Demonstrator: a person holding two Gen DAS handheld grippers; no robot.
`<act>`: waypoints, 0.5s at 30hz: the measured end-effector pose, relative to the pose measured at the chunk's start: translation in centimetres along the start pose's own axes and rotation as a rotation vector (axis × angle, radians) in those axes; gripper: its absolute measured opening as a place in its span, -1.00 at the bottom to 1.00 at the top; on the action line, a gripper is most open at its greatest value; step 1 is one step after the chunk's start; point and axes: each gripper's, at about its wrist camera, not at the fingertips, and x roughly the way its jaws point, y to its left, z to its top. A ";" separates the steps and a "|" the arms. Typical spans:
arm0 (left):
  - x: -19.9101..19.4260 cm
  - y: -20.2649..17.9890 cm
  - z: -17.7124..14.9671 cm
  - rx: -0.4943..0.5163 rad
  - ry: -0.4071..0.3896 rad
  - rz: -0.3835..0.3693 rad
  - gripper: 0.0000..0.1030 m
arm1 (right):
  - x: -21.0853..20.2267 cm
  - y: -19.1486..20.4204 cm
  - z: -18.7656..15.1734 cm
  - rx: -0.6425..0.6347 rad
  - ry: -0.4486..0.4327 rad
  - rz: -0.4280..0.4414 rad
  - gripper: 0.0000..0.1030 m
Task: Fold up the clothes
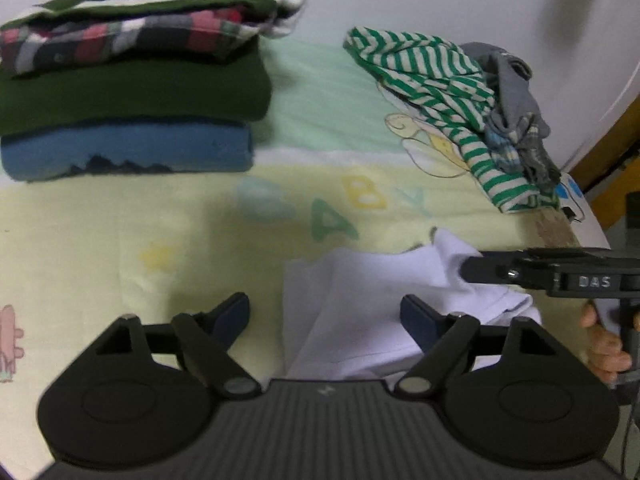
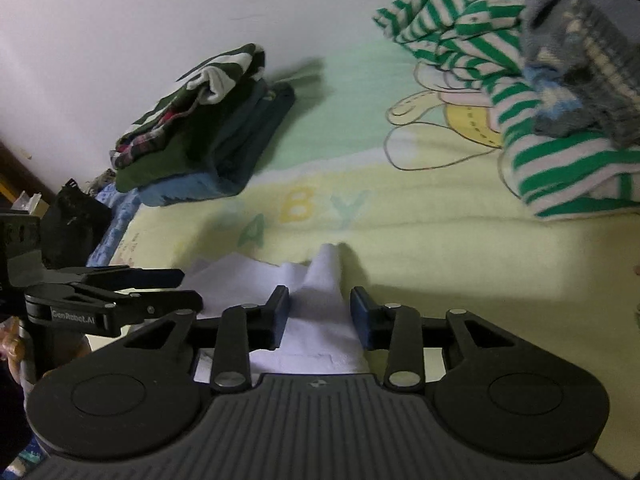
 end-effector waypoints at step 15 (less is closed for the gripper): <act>-3.1 -1.7 0.5 0.053 -0.069 0.031 -0.94 | -2.9 1.1 1.0 -0.047 -0.043 0.078 -0.87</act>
